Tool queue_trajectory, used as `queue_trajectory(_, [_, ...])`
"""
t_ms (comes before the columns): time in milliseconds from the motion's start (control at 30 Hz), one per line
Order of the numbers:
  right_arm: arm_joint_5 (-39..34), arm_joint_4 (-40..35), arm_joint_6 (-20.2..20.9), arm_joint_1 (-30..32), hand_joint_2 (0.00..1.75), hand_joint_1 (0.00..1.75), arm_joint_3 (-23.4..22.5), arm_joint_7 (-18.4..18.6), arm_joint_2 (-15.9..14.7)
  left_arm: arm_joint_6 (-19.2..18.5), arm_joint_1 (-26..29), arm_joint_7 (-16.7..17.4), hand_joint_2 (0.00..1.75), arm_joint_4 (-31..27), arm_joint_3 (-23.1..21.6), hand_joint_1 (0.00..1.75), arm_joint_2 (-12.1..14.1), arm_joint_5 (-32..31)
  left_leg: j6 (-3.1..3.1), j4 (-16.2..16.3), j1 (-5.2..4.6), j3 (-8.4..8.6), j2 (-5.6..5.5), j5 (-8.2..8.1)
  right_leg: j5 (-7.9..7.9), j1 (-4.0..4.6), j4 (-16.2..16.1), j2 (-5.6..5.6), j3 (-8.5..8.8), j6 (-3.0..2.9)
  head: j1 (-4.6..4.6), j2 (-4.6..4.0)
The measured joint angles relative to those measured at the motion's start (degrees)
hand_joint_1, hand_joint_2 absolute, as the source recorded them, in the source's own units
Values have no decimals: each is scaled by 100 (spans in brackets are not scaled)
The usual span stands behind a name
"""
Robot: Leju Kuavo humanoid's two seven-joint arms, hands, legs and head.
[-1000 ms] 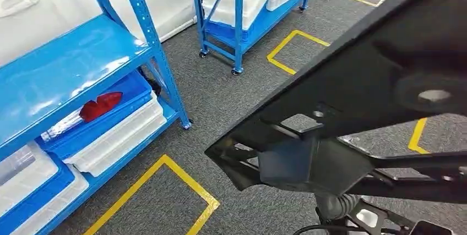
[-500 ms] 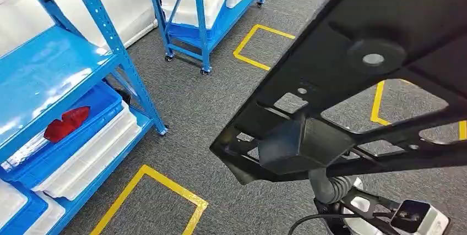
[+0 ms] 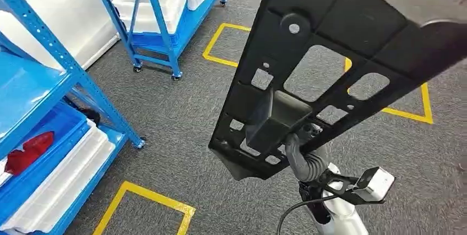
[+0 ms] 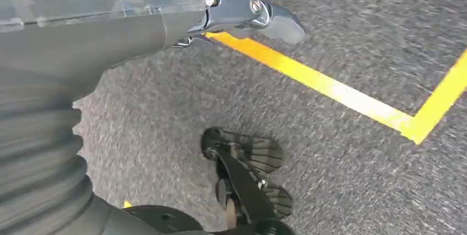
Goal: Take the parts from the cabinet and place them on the table.
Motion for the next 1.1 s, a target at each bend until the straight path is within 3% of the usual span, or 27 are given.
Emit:
queue_trajectory(33, [-4,35,9,-30,175,175,0,2,20,2,11,4,175,-2,2,0,11,2,18,-437,29,169,-302,167,-2,-7,6,61,-11,17,-2,0])
queue_trajectory(67, [-13,75,11,-76,175,175,0,-2,29,2,14,13,175,-2,9,0,17,7,35,-559,53,204,-530,113,12,22,44,134,-53,62,9,0])
queue_trajectory(167, [-28,166,13,-93,175,175,2,0,50,35,4,28,175,-2,22,0,46,7,101,-567,0,208,-334,122,98,-52,-12,354,-138,200,0,0])
queue_trajectory(200, [-28,186,7,-98,175,175,-2,0,50,46,-6,31,175,0,22,0,46,7,150,-637,29,222,-257,164,120,-19,-20,430,-152,246,4,0])
queue_trajectory(233, [-33,197,-2,-88,175,175,-9,-4,50,57,-25,59,175,-2,24,0,55,7,194,-687,47,245,-151,202,37,-20,64,176,-186,240,4,0])
queue_trajectory(267, [-44,203,-2,-108,175,175,-11,-2,50,61,-22,76,175,-2,26,0,59,7,235,-709,42,246,-86,215,-154,5,313,-107,-310,246,37,0])
queue_trajectory(300, [-52,206,2,-109,175,175,-11,-4,53,66,-8,101,175,-2,33,0,66,7,244,-708,18,241,4,215,-394,5,755,-270,-514,258,44,0])
queue_trajectory(367, [-68,223,17,-78,175,175,-13,-4,50,68,26,125,175,-2,46,0,85,9,254,-703,-9,235,189,207,-748,-15,1660,-385,-933,278,44,0])
queue_trajectory(400, [-74,243,18,-60,175,175,-15,-4,51,68,30,138,175,0,52,0,103,11,253,-697,-14,229,276,206,-749,-25,1828,-398,-1009,283,44,0])
queue_trajectory(433, [-83,256,17,-51,175,175,-17,-4,50,70,24,140,175,-2,57,0,109,13,250,-695,-17,229,346,198,-631,-34,1698,-412,-929,285,46,0])
queue_trajectory(500, [-79,258,15,-53,175,175,-22,-4,50,90,1,153,175,-2,77,0,111,31,234,-678,-20,235,470,180,-218,-42,864,-486,-462,270,44,0])
queue_trajectory(533, [-48,238,-9,-51,175,175,-31,-4,50,131,-8,166,175,-2,98,0,120,64,208,-657,-25,244,518,159,-33,-24,296,-702,-126,240,46,0])
queue_trajectory(567, [-13,201,-42,-52,175,175,-48,-4,50,177,-7,177,175,-2,133,0,144,109,168,-620,-72,238,558,119,-107,45,14,-951,6,224,48,0])
queue_trajectory(600, [18,160,-90,-32,175,175,-55,-4,51,217,1,210,175,-2,162,0,144,157,137,-611,-77,233,596,109,-91,46,28,-851,-11,162,26,0])
queue_trajectory(700, [102,3,-236,121,175,175,-109,-4,48,262,-3,262,175,-2,232,0,171,223,54,-616,-64,279,777,82,-79,70,-2,-677,-35,77,20,0])
queue_trajectory(733, [136,-68,-282,187,175,175,-120,-4,44,278,-8,280,175,-2,249,0,173,227,12,-588,-33,262,695,26,-49,20,-41,-620,-3,32,17,2])
queue_trajectory(767, [158,-155,-319,244,175,175,-127,-7,42,284,-2,317,175,-2,275,0,170,234,-7,-380,-18,202,399,-147,-41,12,-48,-567,0,8,0,0])
queue_trajectory(800, [190,-223,-350,289,175,175,-125,-7,42,289,7,378,175,-2,289,0,164,247,-18,6,-14,33,245,-382,-37,14,-48,-515,-6,-8,-11,0])
queue_trajectory(867, [227,-323,-387,407,175,175,-129,-7,40,293,37,455,175,-2,330,0,155,273,-37,988,-9,-420,156,-806,-35,26,-45,-366,-10,-26,-20,0])
queue_trajectory(900, [236,-339,-385,456,175,175,-129,-7,37,293,51,470,175,0,337,0,146,273,-34,1250,-9,-555,155,-840,-33,32,-45,-291,-8,-29,-24,0])
queue_trajectory(933, [241,-356,-385,499,175,175,-129,-4,35,293,53,476,175,0,345,0,138,275,-22,1227,-9,-560,153,-735,-33,36,-43,-212,0,-28,-20,0])
queue_trajectory(1000, [290,-419,-417,538,175,175,-129,-4,27,271,45,487,175,-2,367,0,125,271,18,385,-7,-187,95,-198,-32,35,-31,-45,21,-22,-20,0])
queue_trajectory(1033, [354,-454,-465,538,175,175,-129,-7,20,251,41,514,175,0,369,0,122,262,38,-130,0,51,-49,59,-34,29,-21,21,30,-16,-24,0])
queue_trajectory(1067, [420,-503,-536,539,175,175,-129,-7,9,243,43,529,175,-2,369,0,122,243,71,-461,11,190,-348,107,-33,27,-12,85,19,12,-17,0])
queue_trajectory(1100, [457,-555,-601,540,175,175,-122,-4,-4,232,43,536,175,-2,367,0,114,207,78,-591,22,243,-358,89,-31,48,26,159,-18,51,-15,0])
